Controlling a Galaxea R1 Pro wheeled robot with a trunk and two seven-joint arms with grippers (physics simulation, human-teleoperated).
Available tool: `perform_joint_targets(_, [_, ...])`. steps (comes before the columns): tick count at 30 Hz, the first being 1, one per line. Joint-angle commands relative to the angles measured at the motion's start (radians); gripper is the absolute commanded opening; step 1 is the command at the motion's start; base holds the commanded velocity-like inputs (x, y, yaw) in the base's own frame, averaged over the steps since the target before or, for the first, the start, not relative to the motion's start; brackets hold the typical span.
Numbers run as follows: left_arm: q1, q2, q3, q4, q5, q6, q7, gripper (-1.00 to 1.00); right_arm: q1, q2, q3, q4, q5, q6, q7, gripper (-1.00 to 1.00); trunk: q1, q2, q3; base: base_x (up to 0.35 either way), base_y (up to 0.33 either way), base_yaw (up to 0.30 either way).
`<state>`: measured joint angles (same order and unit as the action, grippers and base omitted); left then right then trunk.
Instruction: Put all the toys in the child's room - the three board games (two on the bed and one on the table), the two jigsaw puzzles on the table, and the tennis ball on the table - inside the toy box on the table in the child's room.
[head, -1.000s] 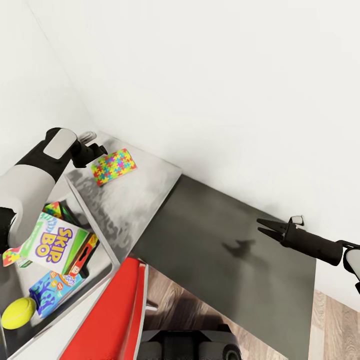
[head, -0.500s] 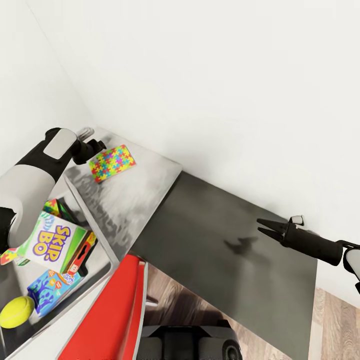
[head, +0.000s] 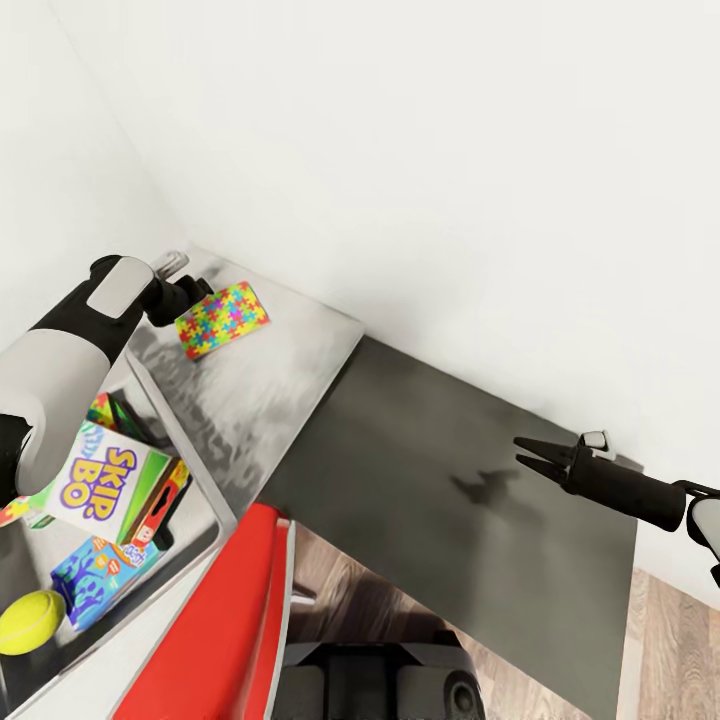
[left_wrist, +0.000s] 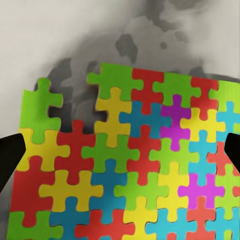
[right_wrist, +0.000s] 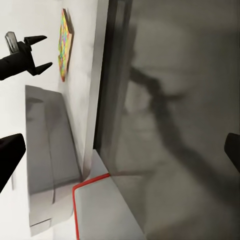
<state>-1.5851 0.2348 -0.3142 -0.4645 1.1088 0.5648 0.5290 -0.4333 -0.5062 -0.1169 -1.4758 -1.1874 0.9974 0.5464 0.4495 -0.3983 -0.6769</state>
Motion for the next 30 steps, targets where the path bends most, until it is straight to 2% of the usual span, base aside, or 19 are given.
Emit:
perform_joint_targets(1, [-0.001,0.001,-0.008,-0.002,0.01,0.001,0.007,1.0,-0.001,0.0,-0.001,0.0,0.005,0.004,0.006,1.0,0.0,-0.002,-0.003,0.0,0.0,0.0])
perform_joint_targets(13, [-0.001,0.004,-0.008,-0.004,0.003,0.0,0.002,1.0,-0.001,0.0,-0.001,0.0,0.005,0.004,0.006,1.0,0.0,-0.002,-0.022,0.0,0.0,0.0])
perform_joint_targets(23, [-0.001,0.006,-0.007,-0.005,-0.093,0.0,0.002,1.0,-0.001,0.0,-0.001,0.0,0.005,0.004,0.006,1.0,0.0,-0.002,-0.038,0.0,0.0,0.0])
perform_joint_targets(30, [-0.001,0.006,-0.007,-0.005,-0.114,0.0,0.002,1.0,-0.001,0.0,-0.001,0.0,0.005,0.004,0.006,1.0,0.0,-0.002,-0.041,0.0,0.0,0.0])
